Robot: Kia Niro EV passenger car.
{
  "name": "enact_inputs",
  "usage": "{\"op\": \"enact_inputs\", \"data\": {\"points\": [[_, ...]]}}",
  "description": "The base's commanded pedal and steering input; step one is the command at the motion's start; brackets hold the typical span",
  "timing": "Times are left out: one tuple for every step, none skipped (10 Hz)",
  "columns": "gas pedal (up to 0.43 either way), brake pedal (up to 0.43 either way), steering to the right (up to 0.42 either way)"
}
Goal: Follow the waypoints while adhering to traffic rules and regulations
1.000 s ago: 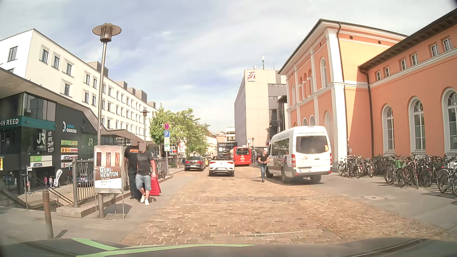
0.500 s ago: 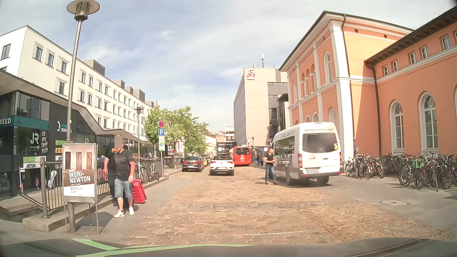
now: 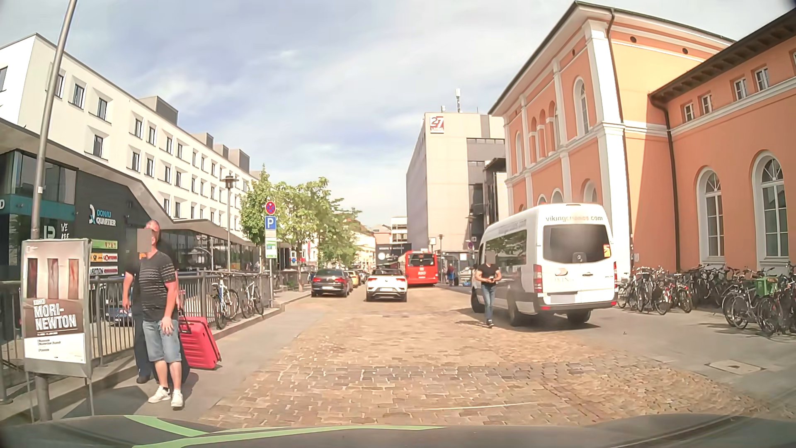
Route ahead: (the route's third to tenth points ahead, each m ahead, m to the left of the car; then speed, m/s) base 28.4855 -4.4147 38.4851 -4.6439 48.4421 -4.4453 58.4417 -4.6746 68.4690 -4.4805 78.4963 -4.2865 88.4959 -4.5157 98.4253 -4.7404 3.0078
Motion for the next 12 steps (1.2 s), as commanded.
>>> {"op": "enact_inputs", "data": {"points": [[0.047, 0.000, -0.001], [0.039, 0.000, -0.004], [0.039, 0.000, -0.012], [0.039, 0.000, -0.018], [0.039, 0.000, -0.018], [0.039, 0.000, -0.018], [0.020, 0.000, -0.019], [0.008, 0.000, -0.023], [0.000, 0.000, -0.025], [0.000, 0.000, -0.025], [0.000, 0.000, -0.025], [0.000, 0.000, -0.026]]}}
